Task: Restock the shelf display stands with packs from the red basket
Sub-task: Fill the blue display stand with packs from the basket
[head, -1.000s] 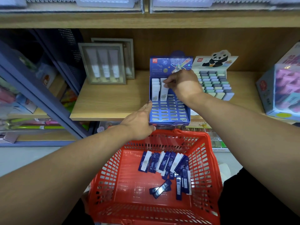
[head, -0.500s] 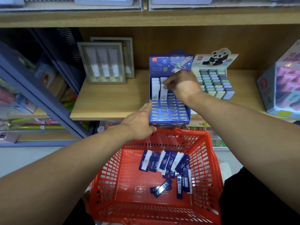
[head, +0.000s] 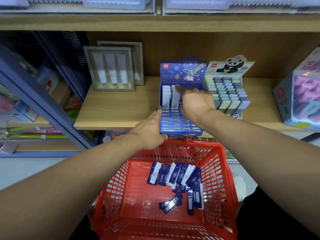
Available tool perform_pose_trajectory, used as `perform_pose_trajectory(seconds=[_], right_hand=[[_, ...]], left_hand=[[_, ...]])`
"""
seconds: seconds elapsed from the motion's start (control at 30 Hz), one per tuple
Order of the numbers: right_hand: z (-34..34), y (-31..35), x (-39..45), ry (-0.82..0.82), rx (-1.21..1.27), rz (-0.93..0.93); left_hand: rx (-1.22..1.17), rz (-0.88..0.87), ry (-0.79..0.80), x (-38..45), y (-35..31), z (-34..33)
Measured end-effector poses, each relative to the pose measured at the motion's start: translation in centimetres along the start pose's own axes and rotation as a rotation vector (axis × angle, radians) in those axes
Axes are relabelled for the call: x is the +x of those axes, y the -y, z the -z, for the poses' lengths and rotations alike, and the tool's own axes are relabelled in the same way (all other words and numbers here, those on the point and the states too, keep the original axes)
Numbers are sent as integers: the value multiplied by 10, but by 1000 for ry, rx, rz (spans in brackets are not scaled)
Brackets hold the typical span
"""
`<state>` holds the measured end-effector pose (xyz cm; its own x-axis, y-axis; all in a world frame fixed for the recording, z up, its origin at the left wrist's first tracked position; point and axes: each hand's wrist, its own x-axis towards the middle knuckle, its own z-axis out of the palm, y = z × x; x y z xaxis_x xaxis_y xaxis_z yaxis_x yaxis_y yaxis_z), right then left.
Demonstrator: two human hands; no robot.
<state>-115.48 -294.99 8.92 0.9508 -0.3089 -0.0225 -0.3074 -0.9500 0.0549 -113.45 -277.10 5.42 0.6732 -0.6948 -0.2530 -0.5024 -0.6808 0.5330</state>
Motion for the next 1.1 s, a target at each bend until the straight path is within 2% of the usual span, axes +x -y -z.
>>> perform_pose_trajectory(seconds=[0.37, 0.57, 0.67, 0.77, 0.8, 0.87, 0.97, 1.03, 1.1], right_hand=[[-1, 9, -8, 12, -114, 29], [-1, 7, -6, 45, -72, 31], [7, 5, -13, 5, -91, 49], [25, 0, -26, -155, -46, 123], [31, -1, -32, -216, 0, 164], [39, 1, -52, -255, 124, 284], [17, 13, -87, -144, 179, 546], [-26, 18, -104, 124, 103, 651], [-74, 18, -111, 474, -114, 689]], left_hand=[[13, 26, 24, -3, -4, 2], [25, 43, 43, -4, -4, 4], [44, 96, 2, -9, -9, 4], [179, 235, -119, -19, -10, 7], [232, 252, -109, -22, -10, 8], [301, 240, 14, -29, -6, 7], [356, 186, 281, -40, 4, -16], [393, 201, 460, -44, 19, -40], [423, 277, 638, -40, 43, -63]])
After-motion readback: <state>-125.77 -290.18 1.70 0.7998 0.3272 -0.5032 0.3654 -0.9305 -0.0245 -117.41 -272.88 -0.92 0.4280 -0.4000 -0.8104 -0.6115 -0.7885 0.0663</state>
